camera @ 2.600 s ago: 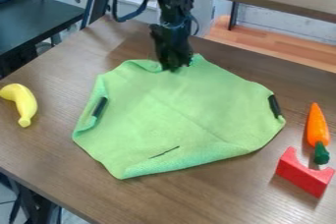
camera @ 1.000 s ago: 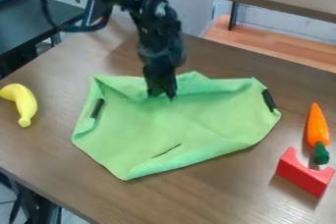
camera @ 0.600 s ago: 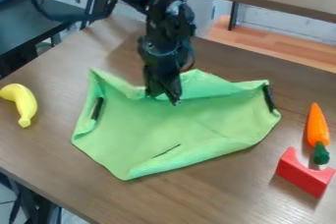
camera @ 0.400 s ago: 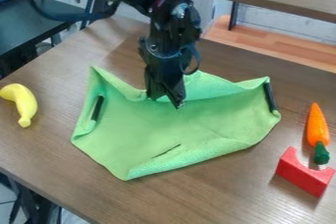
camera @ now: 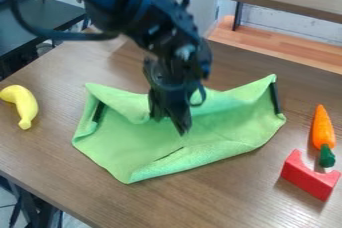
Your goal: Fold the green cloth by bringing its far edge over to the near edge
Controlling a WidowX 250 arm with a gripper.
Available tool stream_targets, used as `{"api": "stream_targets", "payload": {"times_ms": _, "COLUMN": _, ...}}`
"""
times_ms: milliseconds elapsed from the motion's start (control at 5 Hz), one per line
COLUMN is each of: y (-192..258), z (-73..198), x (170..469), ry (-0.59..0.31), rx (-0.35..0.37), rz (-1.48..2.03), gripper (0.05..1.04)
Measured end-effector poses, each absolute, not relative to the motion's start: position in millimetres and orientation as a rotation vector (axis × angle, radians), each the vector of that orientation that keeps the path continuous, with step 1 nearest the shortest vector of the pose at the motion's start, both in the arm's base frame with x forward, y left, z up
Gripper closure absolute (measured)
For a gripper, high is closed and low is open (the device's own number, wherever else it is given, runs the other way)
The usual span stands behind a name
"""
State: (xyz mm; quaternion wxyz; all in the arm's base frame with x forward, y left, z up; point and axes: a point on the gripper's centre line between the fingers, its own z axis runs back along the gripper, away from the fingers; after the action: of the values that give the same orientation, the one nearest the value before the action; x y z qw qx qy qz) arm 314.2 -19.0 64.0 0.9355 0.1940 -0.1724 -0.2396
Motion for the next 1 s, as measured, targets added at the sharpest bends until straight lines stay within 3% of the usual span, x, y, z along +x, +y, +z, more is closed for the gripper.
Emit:
{"api": "stream_targets", "payload": {"times_ms": 400, "y": -24, "z": 62, "x": 290, "ry": -0.428, "rx": 0.432, "rz": -0.534, "gripper": 1.027}}
{"api": "stream_targets", "payload": {"times_ms": 1000, "y": -42, "z": 64, "x": 262, "ry": -0.446, "rx": 0.442, "rz": -0.539, "gripper": 1.027}}
